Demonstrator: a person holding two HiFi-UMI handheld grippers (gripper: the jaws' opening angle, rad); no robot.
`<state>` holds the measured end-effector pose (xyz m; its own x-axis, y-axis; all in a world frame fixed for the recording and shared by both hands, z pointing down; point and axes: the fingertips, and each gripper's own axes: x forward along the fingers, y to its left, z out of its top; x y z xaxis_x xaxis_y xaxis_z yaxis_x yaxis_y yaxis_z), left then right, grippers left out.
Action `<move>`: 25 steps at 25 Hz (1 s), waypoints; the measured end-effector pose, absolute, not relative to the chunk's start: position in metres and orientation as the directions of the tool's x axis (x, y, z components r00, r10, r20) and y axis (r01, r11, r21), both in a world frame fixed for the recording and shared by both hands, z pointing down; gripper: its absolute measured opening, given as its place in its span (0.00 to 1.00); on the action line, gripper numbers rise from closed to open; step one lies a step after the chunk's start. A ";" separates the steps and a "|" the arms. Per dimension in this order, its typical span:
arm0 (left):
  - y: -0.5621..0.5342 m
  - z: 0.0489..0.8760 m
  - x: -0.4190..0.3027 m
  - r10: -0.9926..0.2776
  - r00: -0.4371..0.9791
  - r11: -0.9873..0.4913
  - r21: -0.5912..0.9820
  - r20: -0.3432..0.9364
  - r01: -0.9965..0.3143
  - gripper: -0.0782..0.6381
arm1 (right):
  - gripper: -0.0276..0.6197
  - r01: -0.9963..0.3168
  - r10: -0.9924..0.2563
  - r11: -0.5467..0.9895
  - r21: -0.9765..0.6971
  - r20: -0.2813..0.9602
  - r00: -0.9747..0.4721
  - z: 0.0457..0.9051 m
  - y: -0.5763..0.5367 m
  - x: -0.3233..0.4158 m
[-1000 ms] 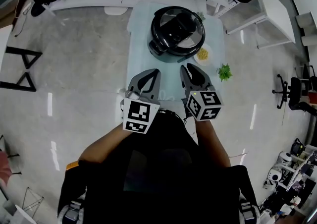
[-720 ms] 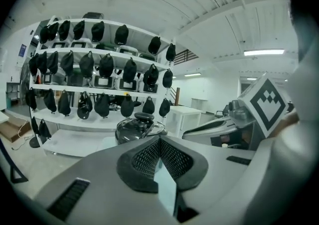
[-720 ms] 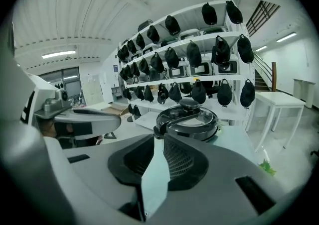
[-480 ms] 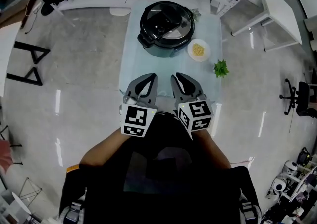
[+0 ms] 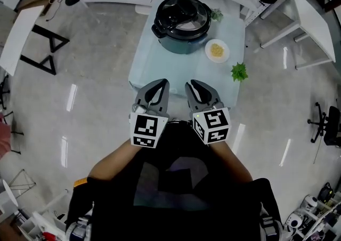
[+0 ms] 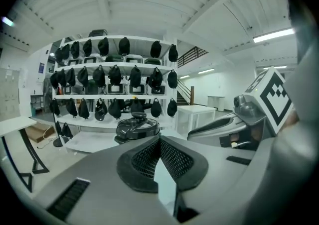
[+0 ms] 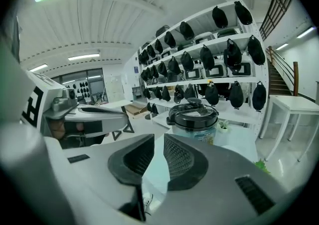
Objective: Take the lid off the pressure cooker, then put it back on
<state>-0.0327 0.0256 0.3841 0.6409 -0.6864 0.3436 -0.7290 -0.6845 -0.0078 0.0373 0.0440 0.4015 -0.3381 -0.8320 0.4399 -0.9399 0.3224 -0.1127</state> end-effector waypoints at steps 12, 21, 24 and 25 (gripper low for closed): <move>0.073 0.377 -0.027 -0.716 0.619 -0.665 -0.048 0.323 -0.745 0.12 | 0.15 -0.918 -0.821 0.388 -0.085 0.421 -0.386 0.395 0.094 0.034; 0.079 0.386 -0.014 -0.673 0.659 -0.709 -0.041 0.336 -0.704 0.12 | 0.15 -0.930 -0.823 0.361 -0.074 0.443 -0.355 0.402 0.101 0.039; 0.079 0.388 -0.012 -0.664 0.667 -0.718 -0.040 0.338 -0.695 0.12 | 0.15 -0.933 -0.824 0.351 -0.075 0.449 -0.346 0.405 0.102 0.041; 0.079 0.388 -0.012 -0.663 0.668 -0.719 -0.040 0.338 -0.694 0.12 | 0.15 -0.934 -0.825 0.349 -0.075 0.449 -0.344 0.405 0.102 0.041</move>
